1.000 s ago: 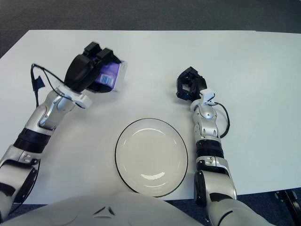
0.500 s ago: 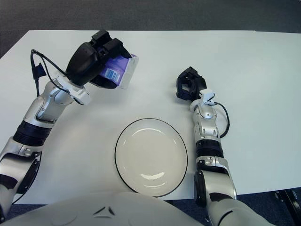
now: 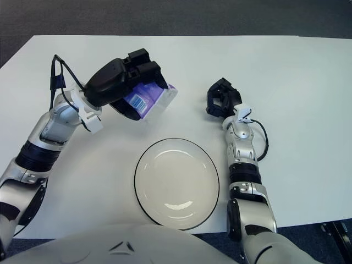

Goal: Put the tissue paper into the plate.

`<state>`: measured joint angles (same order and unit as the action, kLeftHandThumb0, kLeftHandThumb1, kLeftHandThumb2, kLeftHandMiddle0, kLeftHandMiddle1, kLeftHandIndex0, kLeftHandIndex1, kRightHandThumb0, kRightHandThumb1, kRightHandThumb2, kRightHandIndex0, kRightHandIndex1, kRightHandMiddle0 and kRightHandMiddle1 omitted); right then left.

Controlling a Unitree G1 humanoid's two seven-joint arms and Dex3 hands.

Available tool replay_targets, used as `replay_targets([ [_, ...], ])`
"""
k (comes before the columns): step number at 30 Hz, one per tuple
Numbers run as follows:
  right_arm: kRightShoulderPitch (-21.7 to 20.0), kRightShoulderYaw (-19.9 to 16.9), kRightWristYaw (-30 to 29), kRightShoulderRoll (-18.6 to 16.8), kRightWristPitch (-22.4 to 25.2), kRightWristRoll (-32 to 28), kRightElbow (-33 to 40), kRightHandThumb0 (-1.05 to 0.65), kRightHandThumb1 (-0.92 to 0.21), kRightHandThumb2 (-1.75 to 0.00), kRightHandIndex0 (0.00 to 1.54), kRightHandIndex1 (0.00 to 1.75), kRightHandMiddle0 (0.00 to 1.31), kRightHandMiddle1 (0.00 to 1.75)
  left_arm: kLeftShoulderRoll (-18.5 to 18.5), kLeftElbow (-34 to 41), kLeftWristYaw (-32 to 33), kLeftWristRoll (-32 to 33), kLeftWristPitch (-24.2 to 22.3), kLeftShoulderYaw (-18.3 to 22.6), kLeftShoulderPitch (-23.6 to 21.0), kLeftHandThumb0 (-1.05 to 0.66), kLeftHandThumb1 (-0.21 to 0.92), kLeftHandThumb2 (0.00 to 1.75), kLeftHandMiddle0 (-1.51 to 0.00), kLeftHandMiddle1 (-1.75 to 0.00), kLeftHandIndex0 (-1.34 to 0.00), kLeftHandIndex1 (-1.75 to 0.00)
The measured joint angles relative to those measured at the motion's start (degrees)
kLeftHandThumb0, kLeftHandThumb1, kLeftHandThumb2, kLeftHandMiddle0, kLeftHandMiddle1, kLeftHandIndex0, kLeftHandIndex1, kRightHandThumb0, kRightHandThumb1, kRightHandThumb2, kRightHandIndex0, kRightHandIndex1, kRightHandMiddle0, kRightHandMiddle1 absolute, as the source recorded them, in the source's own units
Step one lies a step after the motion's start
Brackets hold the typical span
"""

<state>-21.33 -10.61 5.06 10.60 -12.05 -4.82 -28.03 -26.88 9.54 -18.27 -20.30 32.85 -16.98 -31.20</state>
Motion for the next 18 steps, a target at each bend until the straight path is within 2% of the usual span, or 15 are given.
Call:
replay_targets([
  [6,0.0,0.3,-1.6,0.0,0.7,0.1,0.0,-0.46,-0.38,-1.25,1.25,1.75,0.57,1.75,-0.6,1.5,-7.8,6.8,-0.4,-1.7,-0.6,0.53,0.17,1.5,-0.73,-1.75,-0.92,-1.75],
  [12,-0.2,0.7,-2.1,0.1,0.5,0.3,-0.2,-0.46,-0.39,-1.23,1.27,1.75,0.56,1.75,2.1,-0.4,-12.1,10.0,-0.4,-4.1,-3.4,0.53,0.16,1.5,-0.73,-1.75,-0.83,-1.75],
  [14,-0.3,0.9,-2.1,0.1,0.3,0.2,-0.4,-0.46,-0.39,-1.23,1.27,1.75,0.56,1.75,3.5,-0.8,-13.1,11.7,-0.4,-4.8,-3.6,0.27,0.03,1.6,-0.83,-1.75,-0.83,-1.62],
  [16,-0.4,0.9,-2.1,0.1,0.2,0.2,-0.6,-0.46,-0.4,-1.22,1.26,1.75,0.55,1.75,4.7,-0.9,-13.8,13.4,-0.5,-5.5,-3.4,0.11,0.06,1.6,-0.74,-1.75,-0.74,-1.7],
  [18,-0.5,0.9,-2.1,0.1,0.0,0.2,-0.9,-0.46,-0.4,-1.22,1.26,1.75,0.55,1.75,5.9,-0.6,-14.1,14.9,-0.6,-6.1,-2.6,0.05,0.08,1.58,-0.7,-1.75,-0.7,-1.72],
])
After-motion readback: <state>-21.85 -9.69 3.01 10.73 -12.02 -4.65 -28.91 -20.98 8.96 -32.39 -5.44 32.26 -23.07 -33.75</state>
